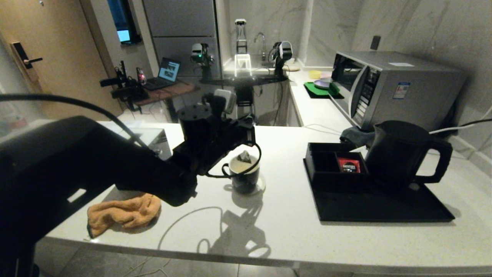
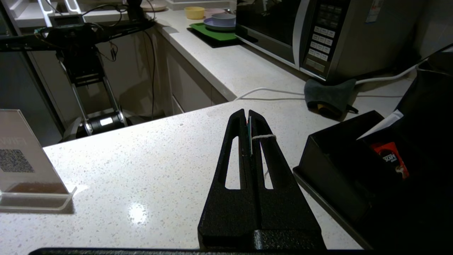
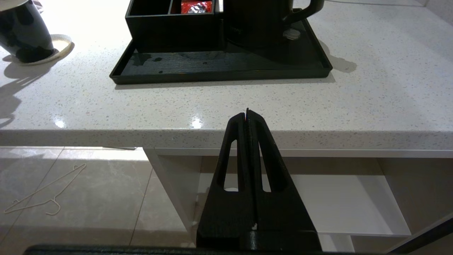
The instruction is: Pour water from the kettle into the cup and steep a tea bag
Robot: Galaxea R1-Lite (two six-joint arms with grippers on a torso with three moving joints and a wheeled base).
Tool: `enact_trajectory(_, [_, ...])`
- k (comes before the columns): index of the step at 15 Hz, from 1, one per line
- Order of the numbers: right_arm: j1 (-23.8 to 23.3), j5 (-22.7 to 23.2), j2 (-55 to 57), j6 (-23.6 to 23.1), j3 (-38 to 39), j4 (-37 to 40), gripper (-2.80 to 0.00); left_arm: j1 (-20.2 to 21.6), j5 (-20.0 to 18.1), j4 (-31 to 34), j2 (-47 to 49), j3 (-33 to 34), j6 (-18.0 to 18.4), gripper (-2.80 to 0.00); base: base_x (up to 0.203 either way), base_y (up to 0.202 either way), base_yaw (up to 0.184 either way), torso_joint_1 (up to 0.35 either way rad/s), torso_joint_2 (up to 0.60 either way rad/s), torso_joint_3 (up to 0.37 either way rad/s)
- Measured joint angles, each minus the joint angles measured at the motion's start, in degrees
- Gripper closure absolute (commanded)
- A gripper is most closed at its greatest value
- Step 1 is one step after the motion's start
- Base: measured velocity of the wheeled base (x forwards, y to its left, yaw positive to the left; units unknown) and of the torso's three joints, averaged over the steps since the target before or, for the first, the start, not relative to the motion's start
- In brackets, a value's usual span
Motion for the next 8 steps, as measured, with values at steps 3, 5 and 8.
enact_trajectory(3, [0.00,0.00,0.00,0.02,0.00,0.00,0.00,-0.12,0.00,-0.24,0.46,0.47,0.09,0.00,0.000,0.000,0.000,0.000,0.00,0.000])
enact_trajectory(5, [0.00,0.00,0.00,0.00,0.00,0.02,0.00,-0.26,-0.02,-0.24,1.09,0.51,0.11,0.00,0.000,0.000,0.000,0.000,0.00,0.000])
enact_trajectory(8, [0.00,0.02,0.00,0.02,-0.02,0.00,0.00,-0.35,-0.01,-0.35,1.74,0.58,0.11,0.00,0.000,0.000,0.000,0.000,0.00,0.000])
